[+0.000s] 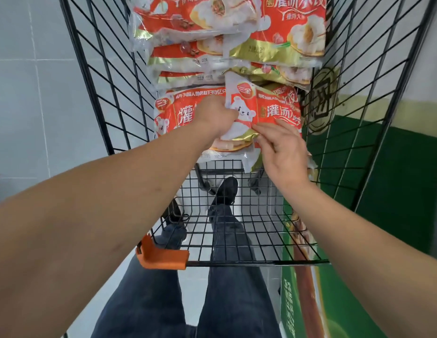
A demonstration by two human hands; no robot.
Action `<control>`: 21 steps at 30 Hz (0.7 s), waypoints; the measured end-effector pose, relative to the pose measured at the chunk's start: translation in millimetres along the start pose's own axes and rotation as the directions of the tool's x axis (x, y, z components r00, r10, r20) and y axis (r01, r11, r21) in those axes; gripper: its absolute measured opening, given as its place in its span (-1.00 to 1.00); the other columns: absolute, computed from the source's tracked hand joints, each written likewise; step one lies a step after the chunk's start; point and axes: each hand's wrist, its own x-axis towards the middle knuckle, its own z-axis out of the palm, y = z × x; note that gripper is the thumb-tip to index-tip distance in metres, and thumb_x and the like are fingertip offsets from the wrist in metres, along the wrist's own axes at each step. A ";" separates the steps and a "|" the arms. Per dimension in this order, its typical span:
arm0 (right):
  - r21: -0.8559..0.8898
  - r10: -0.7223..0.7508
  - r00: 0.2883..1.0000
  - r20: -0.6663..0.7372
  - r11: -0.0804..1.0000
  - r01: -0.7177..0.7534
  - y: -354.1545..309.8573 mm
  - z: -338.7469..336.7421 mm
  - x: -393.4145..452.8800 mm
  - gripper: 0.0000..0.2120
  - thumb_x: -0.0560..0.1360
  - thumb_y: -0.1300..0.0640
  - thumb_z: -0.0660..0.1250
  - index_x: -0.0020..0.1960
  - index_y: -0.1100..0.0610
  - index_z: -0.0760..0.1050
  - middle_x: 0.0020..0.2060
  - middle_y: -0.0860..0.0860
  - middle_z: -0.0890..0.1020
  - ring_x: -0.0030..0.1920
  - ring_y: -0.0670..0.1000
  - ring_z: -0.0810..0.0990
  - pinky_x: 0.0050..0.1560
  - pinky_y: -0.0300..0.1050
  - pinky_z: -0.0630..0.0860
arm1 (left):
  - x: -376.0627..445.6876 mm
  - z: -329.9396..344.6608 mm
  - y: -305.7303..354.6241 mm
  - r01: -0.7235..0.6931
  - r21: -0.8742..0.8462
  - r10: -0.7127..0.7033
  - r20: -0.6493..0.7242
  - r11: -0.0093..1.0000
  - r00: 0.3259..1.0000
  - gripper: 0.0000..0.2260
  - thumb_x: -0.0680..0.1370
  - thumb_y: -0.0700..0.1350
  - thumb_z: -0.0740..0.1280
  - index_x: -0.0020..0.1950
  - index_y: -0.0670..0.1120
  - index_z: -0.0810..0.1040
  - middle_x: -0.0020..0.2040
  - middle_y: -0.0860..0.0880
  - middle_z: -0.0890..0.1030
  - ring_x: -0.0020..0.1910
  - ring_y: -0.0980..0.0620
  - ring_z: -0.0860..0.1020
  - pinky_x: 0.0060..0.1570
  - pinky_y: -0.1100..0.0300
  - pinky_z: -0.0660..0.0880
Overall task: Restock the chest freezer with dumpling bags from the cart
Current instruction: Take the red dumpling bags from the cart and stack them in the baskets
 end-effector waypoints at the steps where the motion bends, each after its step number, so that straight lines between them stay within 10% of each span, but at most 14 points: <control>1: 0.009 -0.035 0.999 0.009 0.999 0.035 -9.1 -3.0 -0.5 -0.75 0.56 0.16 0.32 0.20 0.09 0.65 0.14 0.00 0.68 0.26 0.08 0.55 0.42 -0.04 0.31 | -3.9 -8.6 0.8 -0.019 0.022 0.020 -0.030 1.000 0.999 -0.84 0.52 -0.16 0.36 0.03 -0.20 0.66 -0.01 -0.15 0.69 0.00 -0.16 0.64 0.01 -0.02 0.60; 6: 0.039 0.258 0.966 -0.013 0.966 -0.257 -25.9 -10.4 12.9 -0.66 0.60 0.04 0.21 0.33 0.11 0.52 0.24 0.04 0.54 0.28 0.03 0.45 0.35 -0.03 0.35 | -12.7 -46.3 -30.4 0.019 0.256 0.003 -0.086 0.966 0.996 -0.81 0.57 -0.13 0.32 0.13 -0.18 0.60 0.07 -0.15 0.64 0.08 -0.18 0.59 0.03 0.05 0.54; 13: 0.386 0.744 0.603 0.289 0.486 -0.784 18.8 -6.1 65.1 -0.65 0.54 -0.13 0.23 0.16 0.05 0.59 0.03 -0.03 0.69 0.04 0.05 0.66 0.16 0.01 0.57 | 4.9 -50.7 -62.2 0.196 0.313 -0.111 -0.269 0.929 0.957 -0.78 0.58 -0.12 0.30 0.19 -0.15 0.53 0.17 -0.16 0.58 0.16 -0.18 0.55 -0.07 0.13 0.42; 17: 0.488 0.693 0.650 0.312 0.470 -0.736 23.0 -1.4 83.1 -0.78 0.56 0.11 0.25 -0.16 0.09 0.64 -0.14 0.01 0.73 -0.06 0.10 0.71 0.04 0.18 0.65 | 9.0 -45.1 -74.1 0.246 0.240 -0.168 -0.304 0.939 0.938 -0.71 0.55 -0.12 0.34 0.26 -0.12 0.56 0.22 -0.13 0.59 0.20 -0.18 0.55 0.11 0.10 0.49; 21: 0.502 0.686 0.691 0.230 0.524 -0.688 26.0 -7.2 85.0 -0.78 0.52 0.12 0.35 -0.28 0.06 0.64 -0.15 0.03 0.74 -0.02 0.12 0.71 0.02 0.12 0.66 | 9.7 -40.7 -71.1 0.301 -0.197 -0.349 -0.290 0.933 0.891 -0.84 0.52 -0.13 0.39 0.09 -0.02 0.63 0.07 -0.05 0.67 0.06 -0.11 0.64 0.12 0.03 0.60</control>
